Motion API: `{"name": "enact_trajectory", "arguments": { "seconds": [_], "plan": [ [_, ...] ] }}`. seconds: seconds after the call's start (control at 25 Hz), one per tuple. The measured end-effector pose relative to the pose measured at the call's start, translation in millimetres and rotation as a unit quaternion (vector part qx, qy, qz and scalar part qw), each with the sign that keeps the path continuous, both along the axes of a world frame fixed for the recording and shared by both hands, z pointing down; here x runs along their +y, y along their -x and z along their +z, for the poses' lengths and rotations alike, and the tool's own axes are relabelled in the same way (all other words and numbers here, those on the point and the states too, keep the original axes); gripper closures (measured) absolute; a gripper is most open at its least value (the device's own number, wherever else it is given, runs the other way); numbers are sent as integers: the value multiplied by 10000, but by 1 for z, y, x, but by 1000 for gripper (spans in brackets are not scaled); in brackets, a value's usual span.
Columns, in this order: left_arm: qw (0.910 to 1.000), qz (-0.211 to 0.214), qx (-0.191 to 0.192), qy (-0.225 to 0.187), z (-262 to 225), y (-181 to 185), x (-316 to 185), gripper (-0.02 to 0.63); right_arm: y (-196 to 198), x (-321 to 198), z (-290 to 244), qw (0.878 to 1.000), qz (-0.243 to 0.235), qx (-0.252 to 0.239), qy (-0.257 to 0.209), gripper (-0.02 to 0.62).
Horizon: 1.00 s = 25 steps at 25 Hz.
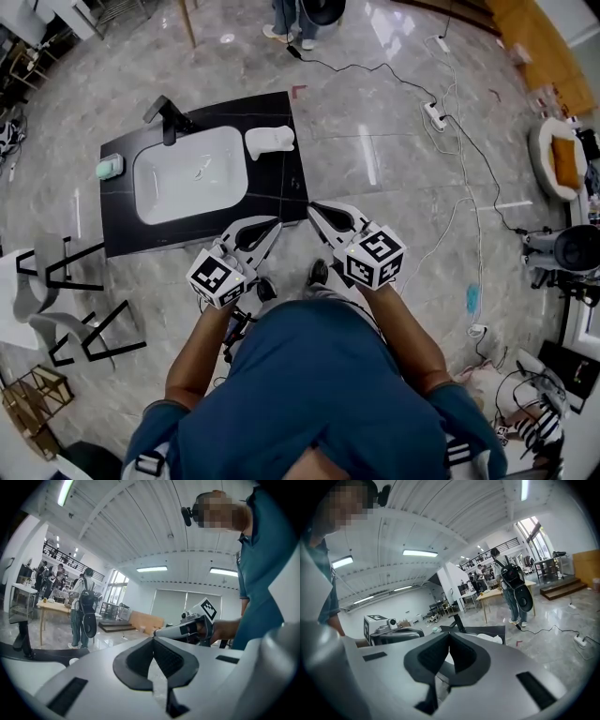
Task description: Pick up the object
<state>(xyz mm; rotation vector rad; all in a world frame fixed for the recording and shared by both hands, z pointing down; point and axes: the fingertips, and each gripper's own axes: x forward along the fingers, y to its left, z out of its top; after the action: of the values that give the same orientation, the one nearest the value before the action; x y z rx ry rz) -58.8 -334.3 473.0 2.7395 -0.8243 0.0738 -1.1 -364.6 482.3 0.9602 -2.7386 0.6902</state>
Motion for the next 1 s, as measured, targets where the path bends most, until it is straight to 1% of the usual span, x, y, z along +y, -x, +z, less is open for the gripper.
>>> {"name": "enact_trajectory", "arguments": {
  "seconds": [0.16, 0.32, 0.44, 0.56, 0.64, 0.72, 0.8, 0.88, 1.0],
  "plan": [
    [9998, -139, -106, 52, 5, 2, 3, 603, -7, -3, 1, 10000, -39, -55, -10, 581],
    [9993, -316, -203, 41, 4, -2, 3, 603, -11, -6, -3, 9997, -202, -153, -71, 581],
    [9988, -428, -227, -44, -3, -13, 1, 603, -16, -6, -3, 9991, -370, -182, -79, 581],
    [9983, -475, -266, -211, -8, -25, 0, 603, -20, -6, 6, 9985, -530, -105, -35, 581],
    [9986, -454, -212, -184, -6, -28, 2, 603, -21, -7, 15, 9985, -546, -11, 39, 581],
    [9993, -356, -113, -70, 1, -27, 6, 603, -21, -7, 18, 9989, -450, 40, 92, 581],
    [9997, -139, -204, -24, 8, -23, 8, 603, -19, -11, 15, 9996, -237, 21, 121, 581],
    [9994, 72, -331, -86, 8, -12, 5, 603, -12, -15, 9, 9999, -54, -42, 109, 581],
    [9994, 42, -322, -148, 4, 14, -7, 603, 7, -16, 4, 10000, -65, 36, 28, 581]
  ]
}}
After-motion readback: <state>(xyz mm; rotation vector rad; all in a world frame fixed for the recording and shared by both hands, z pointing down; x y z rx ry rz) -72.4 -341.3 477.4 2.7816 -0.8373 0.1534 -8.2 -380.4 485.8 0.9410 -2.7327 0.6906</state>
